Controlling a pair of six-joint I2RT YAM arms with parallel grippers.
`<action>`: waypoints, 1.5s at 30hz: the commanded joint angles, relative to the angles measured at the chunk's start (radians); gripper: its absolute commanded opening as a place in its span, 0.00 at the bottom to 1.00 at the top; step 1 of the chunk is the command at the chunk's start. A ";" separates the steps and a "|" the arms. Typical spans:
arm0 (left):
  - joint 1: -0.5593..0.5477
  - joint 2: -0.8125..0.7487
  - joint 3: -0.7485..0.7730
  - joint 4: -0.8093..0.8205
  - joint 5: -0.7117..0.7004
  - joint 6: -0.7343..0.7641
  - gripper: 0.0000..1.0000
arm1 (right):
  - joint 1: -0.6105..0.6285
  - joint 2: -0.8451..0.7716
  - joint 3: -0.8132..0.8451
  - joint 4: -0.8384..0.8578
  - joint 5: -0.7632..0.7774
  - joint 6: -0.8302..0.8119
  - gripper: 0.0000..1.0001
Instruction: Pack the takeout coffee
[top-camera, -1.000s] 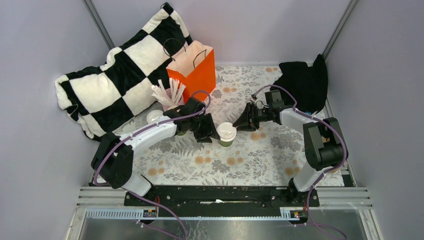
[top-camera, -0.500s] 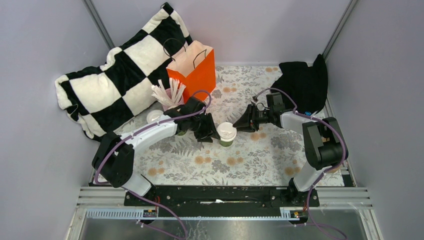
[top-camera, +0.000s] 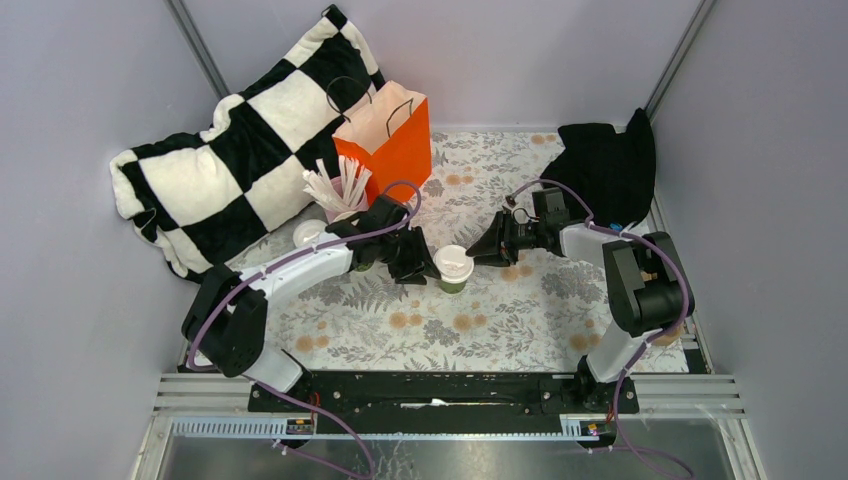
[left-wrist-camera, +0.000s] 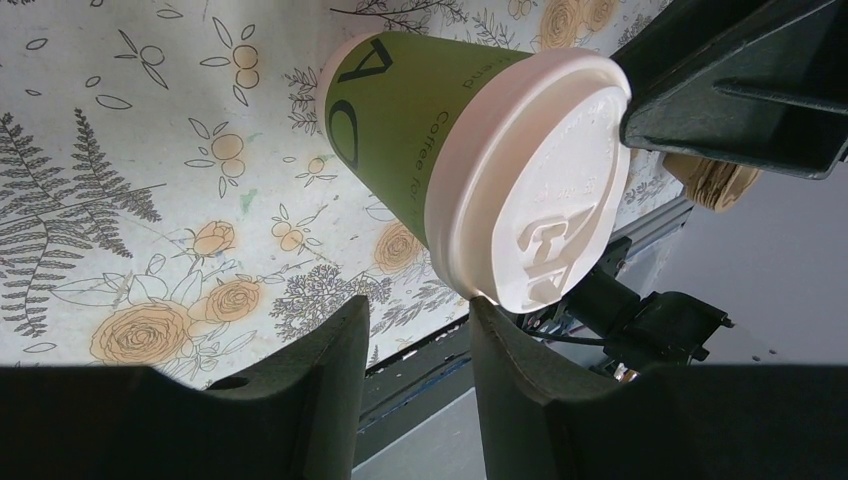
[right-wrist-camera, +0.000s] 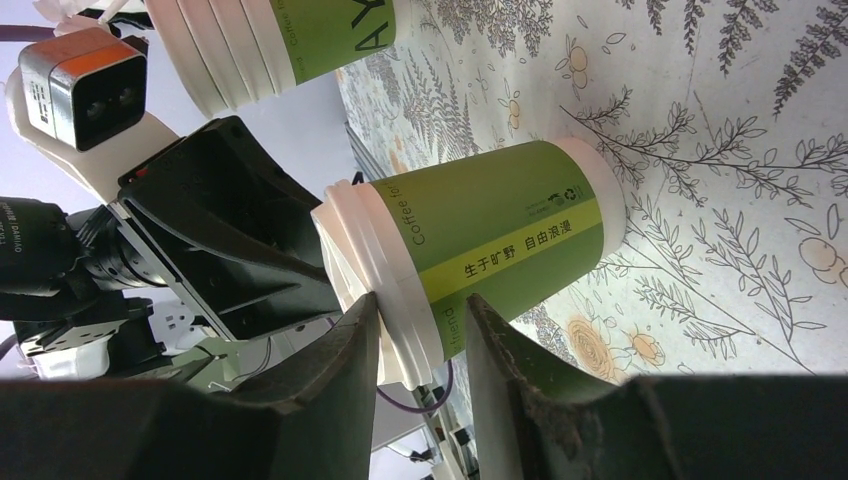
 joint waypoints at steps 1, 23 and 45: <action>-0.004 0.050 -0.068 -0.084 -0.128 0.050 0.44 | 0.012 0.086 -0.062 -0.240 0.299 -0.133 0.40; -0.004 -0.010 0.175 -0.253 -0.163 0.146 0.58 | 0.188 -0.166 0.444 -0.711 0.515 -0.528 0.94; -0.003 -0.197 0.222 -0.383 -0.227 0.114 0.73 | 0.592 0.063 0.717 -0.914 1.127 -0.720 0.94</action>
